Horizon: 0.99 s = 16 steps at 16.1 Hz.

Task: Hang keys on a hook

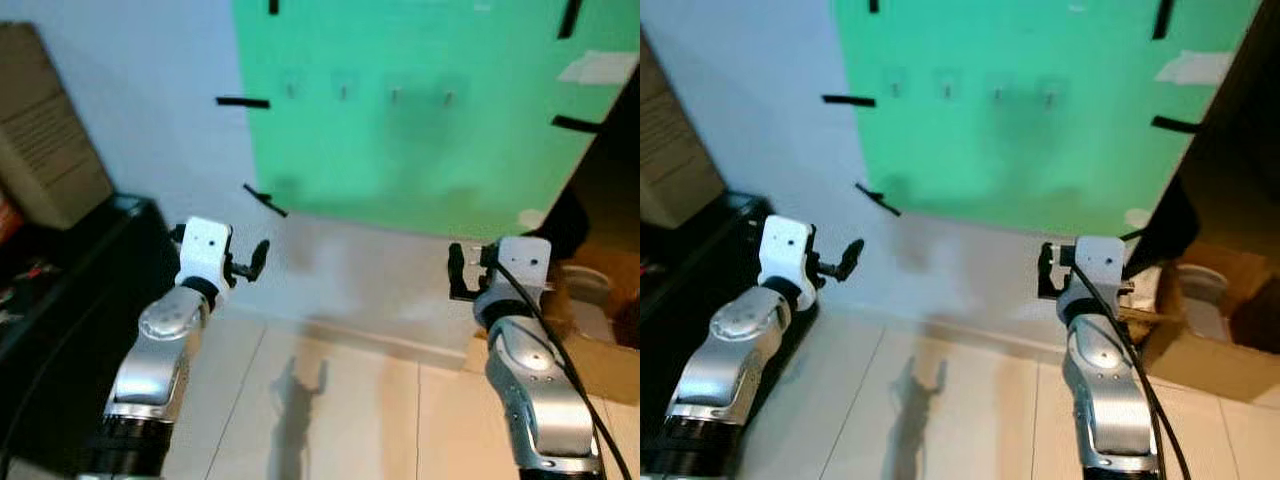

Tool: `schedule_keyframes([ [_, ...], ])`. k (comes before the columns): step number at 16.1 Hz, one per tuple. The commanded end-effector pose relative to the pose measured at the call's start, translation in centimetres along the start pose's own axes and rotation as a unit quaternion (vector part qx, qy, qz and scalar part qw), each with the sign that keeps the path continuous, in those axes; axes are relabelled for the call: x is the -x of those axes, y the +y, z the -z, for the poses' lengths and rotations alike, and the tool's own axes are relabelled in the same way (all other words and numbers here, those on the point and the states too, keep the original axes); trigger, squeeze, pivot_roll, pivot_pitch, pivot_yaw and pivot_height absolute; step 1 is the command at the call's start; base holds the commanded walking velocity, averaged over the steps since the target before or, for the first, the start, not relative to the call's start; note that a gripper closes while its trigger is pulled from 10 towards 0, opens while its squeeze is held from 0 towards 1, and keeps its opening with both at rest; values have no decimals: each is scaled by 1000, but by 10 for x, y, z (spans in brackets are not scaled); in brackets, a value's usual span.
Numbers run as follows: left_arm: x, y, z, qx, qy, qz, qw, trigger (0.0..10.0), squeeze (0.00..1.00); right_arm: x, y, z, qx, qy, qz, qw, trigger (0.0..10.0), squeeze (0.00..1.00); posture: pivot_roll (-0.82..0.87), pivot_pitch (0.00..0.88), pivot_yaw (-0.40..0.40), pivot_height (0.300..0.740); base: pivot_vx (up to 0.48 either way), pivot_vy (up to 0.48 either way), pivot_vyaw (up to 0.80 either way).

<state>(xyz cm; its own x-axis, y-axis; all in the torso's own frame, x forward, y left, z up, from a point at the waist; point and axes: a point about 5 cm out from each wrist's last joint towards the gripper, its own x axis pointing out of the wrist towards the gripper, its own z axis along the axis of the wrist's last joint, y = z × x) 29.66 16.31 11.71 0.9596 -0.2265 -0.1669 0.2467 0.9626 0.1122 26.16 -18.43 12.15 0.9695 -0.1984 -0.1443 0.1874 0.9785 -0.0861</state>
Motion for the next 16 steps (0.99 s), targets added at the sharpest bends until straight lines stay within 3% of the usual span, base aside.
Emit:
schedule_keyframes([
  [1, -2, -4, -7, -6, -11, 6, 1000, 10000, 933, -1, -5, -1, -7, -1, 3, 1000, 10000, 1000, -137, 0, 35, 740, 307, 0, 0],
  [12, -1, -8, -11, -8, -15, 14, 1000, 10000, 933, -2, -9, 3, 0, 4, 22, 1000, 10000, 1000, -140, 0, 38, 740, 307, 0, 800],
  [16, -1, -9, -11, -7, -13, 13, 1000, 10000, 941, -2, -13, 2, -11, 0, 33, 999, 10000, 1000, -140, 0, 36, 740, 309, 0, 0],
])
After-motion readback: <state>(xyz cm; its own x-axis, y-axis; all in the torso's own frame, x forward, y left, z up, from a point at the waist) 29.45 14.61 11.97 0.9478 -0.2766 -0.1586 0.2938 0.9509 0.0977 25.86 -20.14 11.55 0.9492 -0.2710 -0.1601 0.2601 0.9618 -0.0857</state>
